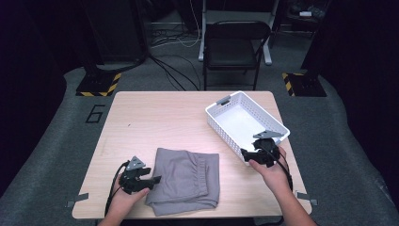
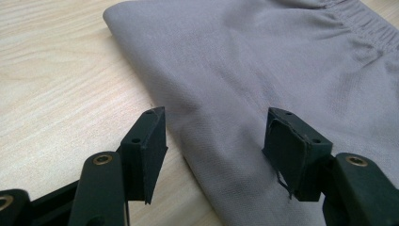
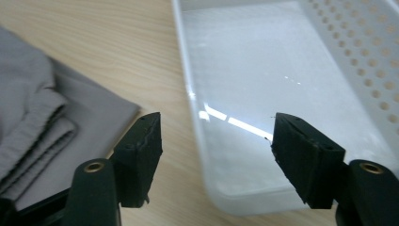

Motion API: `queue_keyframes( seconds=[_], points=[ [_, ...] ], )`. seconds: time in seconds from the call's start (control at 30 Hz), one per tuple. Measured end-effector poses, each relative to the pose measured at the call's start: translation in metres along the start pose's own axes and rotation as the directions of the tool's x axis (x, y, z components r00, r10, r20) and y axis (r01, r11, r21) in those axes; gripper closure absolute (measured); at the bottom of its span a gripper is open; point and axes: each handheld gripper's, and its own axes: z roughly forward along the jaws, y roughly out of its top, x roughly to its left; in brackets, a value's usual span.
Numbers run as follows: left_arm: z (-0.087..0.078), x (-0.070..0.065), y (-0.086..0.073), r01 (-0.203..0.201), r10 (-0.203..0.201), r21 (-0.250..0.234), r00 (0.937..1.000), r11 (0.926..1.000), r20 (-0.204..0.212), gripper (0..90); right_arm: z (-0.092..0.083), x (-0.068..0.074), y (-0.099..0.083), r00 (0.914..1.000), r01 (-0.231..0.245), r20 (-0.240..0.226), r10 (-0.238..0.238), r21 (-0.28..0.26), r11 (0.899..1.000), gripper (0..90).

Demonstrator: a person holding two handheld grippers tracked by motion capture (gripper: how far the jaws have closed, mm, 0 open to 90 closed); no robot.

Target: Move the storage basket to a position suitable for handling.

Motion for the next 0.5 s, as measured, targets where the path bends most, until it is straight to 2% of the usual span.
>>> queue_keyframes(
  seconds=[0.03, 0.2, 0.4, 0.43, 0.5],
  points=[
    [0.0, 0.002, 0.0, -0.013, 0.013, 0.007, 0.9999, 0.9999, 0.001, 39.4, 0.0, -0.003, 0.0, 0.9998, -0.017, 0.011, 0.017, -0.001, 1.0, 30.9],
    [0.001, 0.001, 0.0, 0.012, -0.012, 0.007, 0.9999, 0.9999, 0.002, 39.4, -0.001, -0.024, -0.005, 0.9942, -0.085, 0.067, 0.085, 0.001, 0.996, 27.2],
    [0.002, 0.003, 0.0, 0.008, -0.008, 0.014, 0.9999, 0.9999, 0.01, 39.4, 0.003, -0.038, -0.01, 0.9853, -0.13, 0.114, 0.127, 0.018, 0.991, 23.8],
    [0.002, 0.004, 0.0, 0.012, -0.012, 0.013, 0.9999, 0.9998, 0.01, 39.5, 0.004, -0.04, -0.011, 0.9863, -0.121, 0.115, 0.118, 0.018, 0.993, 23.5],
    [0.002, 0.004, 0.0, 0.012, -0.012, 0.021, 0.9999, 0.9997, 0.005, 39.4, 0.005, -0.042, -0.012, 0.9833, -0.135, 0.127, 0.13, 0.03, 0.99, 22.3]
  ],
)
